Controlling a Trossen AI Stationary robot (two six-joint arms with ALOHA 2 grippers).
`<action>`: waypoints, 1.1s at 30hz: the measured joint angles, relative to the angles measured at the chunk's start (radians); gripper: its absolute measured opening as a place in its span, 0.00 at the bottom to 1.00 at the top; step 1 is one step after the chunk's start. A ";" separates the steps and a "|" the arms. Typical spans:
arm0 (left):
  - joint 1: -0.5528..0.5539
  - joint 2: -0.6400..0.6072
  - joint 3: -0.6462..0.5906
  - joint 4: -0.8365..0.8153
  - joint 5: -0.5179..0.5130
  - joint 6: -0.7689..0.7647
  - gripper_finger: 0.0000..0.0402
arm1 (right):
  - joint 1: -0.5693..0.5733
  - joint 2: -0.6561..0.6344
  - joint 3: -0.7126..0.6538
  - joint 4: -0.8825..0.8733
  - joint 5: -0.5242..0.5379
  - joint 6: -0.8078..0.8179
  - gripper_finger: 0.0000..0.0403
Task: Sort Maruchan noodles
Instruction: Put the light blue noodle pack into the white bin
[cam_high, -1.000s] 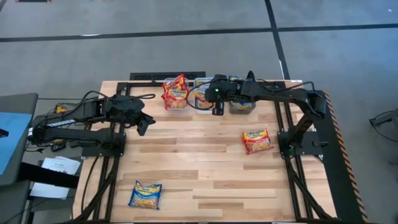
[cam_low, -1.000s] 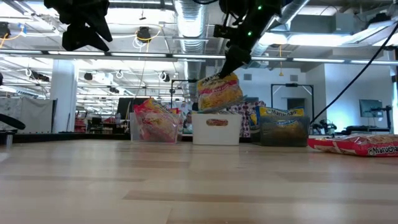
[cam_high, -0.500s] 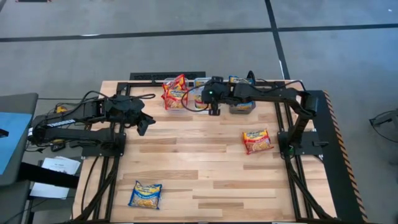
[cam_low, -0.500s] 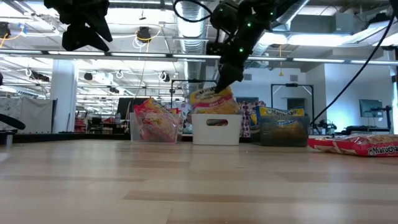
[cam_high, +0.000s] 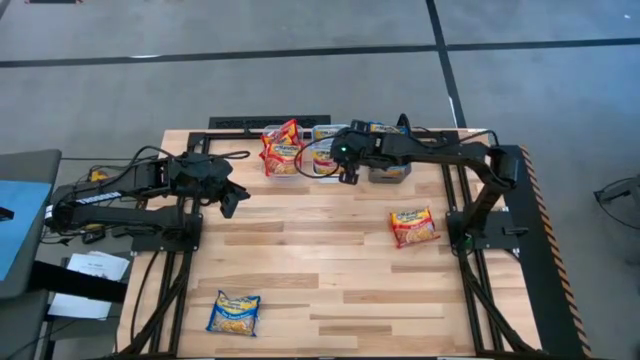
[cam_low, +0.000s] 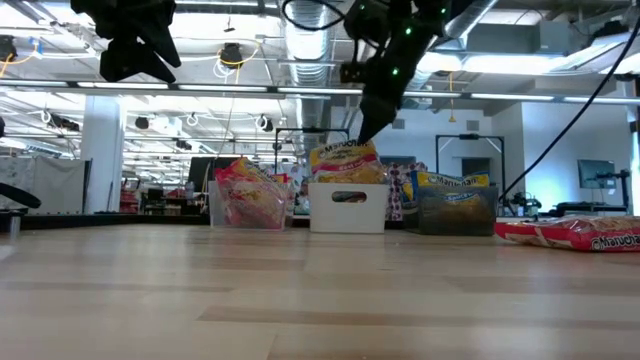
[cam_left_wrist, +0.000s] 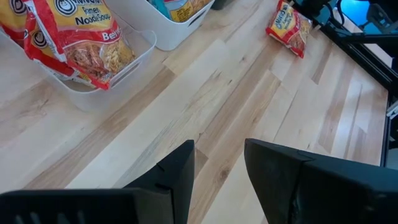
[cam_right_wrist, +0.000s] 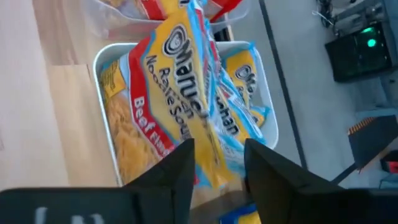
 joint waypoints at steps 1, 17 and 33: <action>0.000 0.000 0.000 0.000 0.000 0.000 0.32 | 0.002 -0.011 0.000 -0.008 0.006 0.011 0.41; 0.000 0.000 0.000 -0.002 0.000 0.008 0.32 | -0.046 -0.008 -0.001 -0.122 -0.382 0.242 0.43; 0.000 0.000 0.000 -0.023 0.000 0.049 0.32 | -0.070 0.107 0.000 -0.108 -0.328 0.252 0.43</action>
